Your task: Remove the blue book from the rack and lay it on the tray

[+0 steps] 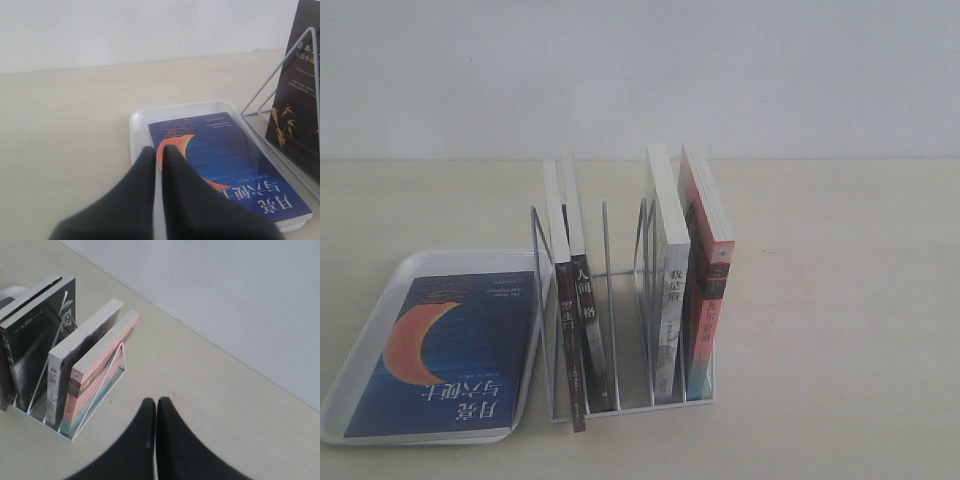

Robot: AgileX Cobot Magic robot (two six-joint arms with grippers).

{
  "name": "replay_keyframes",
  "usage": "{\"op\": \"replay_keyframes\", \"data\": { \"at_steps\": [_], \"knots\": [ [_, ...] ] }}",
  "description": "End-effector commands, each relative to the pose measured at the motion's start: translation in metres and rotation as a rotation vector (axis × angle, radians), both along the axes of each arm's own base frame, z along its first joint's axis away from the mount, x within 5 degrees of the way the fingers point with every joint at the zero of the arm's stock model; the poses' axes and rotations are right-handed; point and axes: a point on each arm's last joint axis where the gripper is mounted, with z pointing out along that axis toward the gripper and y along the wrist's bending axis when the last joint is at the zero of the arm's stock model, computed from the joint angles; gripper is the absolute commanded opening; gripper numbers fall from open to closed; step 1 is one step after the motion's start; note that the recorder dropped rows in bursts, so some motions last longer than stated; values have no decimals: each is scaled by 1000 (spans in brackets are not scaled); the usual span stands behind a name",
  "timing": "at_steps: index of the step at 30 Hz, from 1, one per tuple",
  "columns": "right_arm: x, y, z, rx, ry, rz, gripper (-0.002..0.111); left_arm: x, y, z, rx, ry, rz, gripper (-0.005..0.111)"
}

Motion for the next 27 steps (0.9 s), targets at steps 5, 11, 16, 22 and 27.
{"op": "replay_keyframes", "data": {
  "at_steps": [5,11,16,22,27],
  "knots": [
    [-2,-6,2,22,-15,9,0,0,0,-1,-6,-1,5,5],
    [-2,-6,2,22,-15,9,0,0,0,-1,-6,-1,5,5],
    [-5,-10,4,39,-22,12,0,0,0,-1,-6,-1,5,5],
    [-8,-21,10,83,-67,14,0,0,0,-1,-6,-1,5,5],
    [-8,-32,12,111,-92,-45,0,0,0,-1,-6,-1,5,5]
  ]
}}
